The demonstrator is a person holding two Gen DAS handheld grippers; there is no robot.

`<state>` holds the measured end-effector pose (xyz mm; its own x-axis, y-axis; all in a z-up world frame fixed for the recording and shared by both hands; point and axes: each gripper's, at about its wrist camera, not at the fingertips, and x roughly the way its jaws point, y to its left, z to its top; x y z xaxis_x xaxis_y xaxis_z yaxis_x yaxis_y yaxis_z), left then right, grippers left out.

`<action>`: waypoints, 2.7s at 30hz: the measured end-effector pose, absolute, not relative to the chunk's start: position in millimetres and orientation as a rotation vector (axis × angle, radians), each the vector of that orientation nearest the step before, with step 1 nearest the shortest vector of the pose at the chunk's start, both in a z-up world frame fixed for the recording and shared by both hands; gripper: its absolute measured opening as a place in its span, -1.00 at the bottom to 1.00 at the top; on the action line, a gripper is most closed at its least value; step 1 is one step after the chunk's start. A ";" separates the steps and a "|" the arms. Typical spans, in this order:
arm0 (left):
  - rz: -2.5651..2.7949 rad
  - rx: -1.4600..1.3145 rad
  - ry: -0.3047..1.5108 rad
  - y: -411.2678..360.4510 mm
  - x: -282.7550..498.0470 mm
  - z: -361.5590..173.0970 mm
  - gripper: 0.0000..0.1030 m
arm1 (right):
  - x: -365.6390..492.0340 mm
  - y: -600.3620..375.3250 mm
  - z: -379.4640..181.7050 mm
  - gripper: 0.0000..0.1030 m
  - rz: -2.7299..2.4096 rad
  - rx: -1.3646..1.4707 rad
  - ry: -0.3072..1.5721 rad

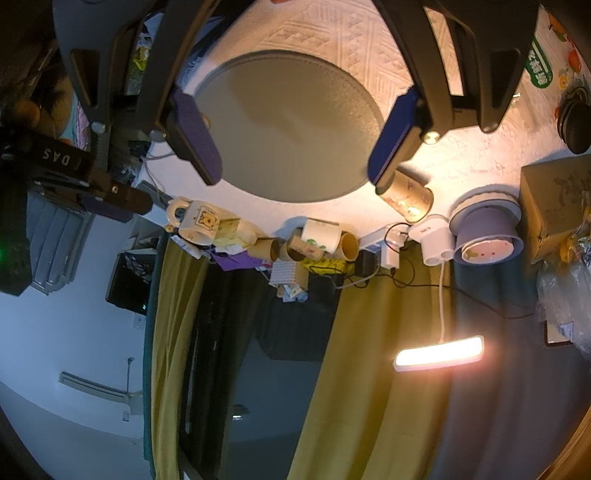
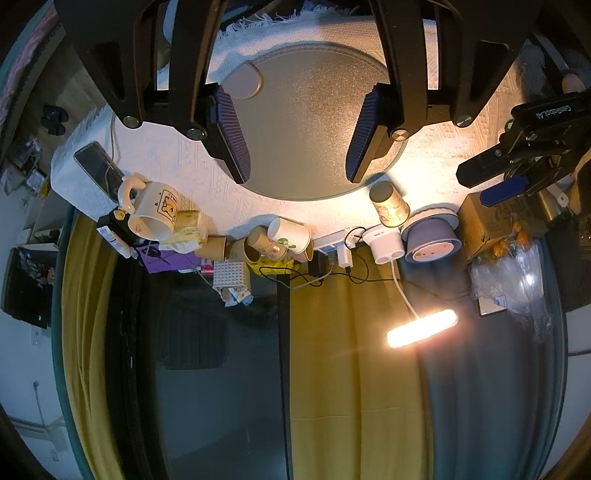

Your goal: Flip cup upright

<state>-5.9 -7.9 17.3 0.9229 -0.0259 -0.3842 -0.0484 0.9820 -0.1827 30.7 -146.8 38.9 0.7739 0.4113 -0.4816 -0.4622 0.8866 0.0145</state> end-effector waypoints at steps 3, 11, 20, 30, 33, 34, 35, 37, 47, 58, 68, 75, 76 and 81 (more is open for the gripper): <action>0.013 -0.190 0.396 -8.4 -5.8 17.7 0.60 | 30.5 -147.2 38.2 0.10 0.475 -0.107 0.494; 0.012 -0.189 0.395 -8.3 -5.9 20.6 0.60 | 30.5 -147.2 38.3 0.10 0.473 -0.108 0.493; 0.014 -0.187 0.392 -9.6 -6.1 21.2 0.60 | 30.5 -147.1 37.5 0.10 0.473 -0.108 0.492; 0.013 -0.186 0.392 -10.2 -6.9 20.7 0.60 | 30.4 -146.9 37.5 0.10 0.472 -0.108 0.492; 0.013 -0.186 0.390 -10.6 -7.1 20.8 0.60 | 30.5 -147.1 37.6 0.10 0.473 -0.109 0.492; 0.013 -0.185 0.390 -10.4 -6.9 19.7 0.60 | 30.6 -147.1 37.3 0.10 0.473 -0.108 0.492; 0.013 -0.185 0.390 -10.4 -7.0 20.0 0.60 | 30.7 -147.0 37.0 0.10 0.473 -0.109 0.492; 0.014 -0.186 0.389 -10.4 -6.9 20.5 0.60 | 30.6 -146.8 36.8 0.10 0.473 -0.109 0.492; 0.013 -0.187 0.389 -8.9 -7.1 23.1 0.60 | 30.2 -145.4 36.5 0.10 0.474 -0.111 0.495; 0.013 -0.186 0.388 -9.1 -7.5 21.6 0.60 | 30.6 -143.1 33.5 0.10 0.474 -0.113 0.496; 0.020 -0.180 0.410 -1.9 0.5 20.6 0.60 | 33.5 -140.0 25.6 0.10 0.481 -0.118 0.514; 0.046 -0.192 0.468 7.3 23.9 4.7 0.60 | 64.3 -128.5 9.8 0.10 0.511 -0.131 0.573; 0.053 -0.194 0.476 8.9 27.1 1.9 0.60 | 69.0 -126.4 7.7 0.10 0.515 -0.133 0.581; 0.095 -0.222 0.519 23.8 50.2 -10.1 0.60 | 92.7 -117.4 -2.2 0.10 0.536 -0.142 0.623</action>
